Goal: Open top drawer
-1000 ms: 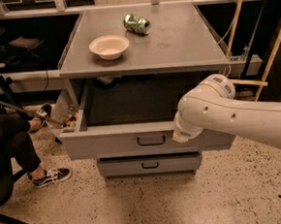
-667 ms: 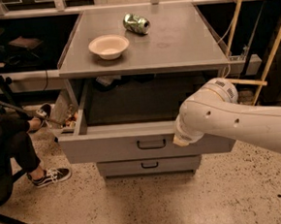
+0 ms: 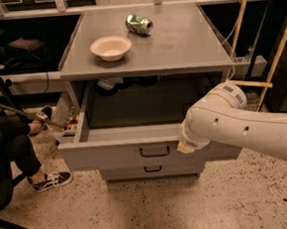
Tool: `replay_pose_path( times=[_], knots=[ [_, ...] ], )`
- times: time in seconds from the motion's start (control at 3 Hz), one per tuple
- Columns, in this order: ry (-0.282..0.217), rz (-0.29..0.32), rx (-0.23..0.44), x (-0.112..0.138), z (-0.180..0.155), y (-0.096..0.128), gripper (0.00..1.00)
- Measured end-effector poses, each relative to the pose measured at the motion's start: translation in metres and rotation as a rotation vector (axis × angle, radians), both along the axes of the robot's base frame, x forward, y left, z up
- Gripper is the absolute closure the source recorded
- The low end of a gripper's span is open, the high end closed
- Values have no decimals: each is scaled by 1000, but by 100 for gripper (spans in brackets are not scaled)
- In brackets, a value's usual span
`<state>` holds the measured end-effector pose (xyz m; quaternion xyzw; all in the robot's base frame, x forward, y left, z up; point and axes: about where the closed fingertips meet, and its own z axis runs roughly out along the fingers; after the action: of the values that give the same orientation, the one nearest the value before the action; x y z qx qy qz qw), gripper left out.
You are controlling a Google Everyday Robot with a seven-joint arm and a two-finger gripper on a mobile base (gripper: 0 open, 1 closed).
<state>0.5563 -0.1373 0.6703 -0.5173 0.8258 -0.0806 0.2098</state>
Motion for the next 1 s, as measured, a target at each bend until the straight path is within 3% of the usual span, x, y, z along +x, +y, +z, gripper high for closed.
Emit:
replay_pose_path(
  times=[1.0],
  knots=[
    [1, -16, 6, -11, 5, -3, 100]
  ],
)
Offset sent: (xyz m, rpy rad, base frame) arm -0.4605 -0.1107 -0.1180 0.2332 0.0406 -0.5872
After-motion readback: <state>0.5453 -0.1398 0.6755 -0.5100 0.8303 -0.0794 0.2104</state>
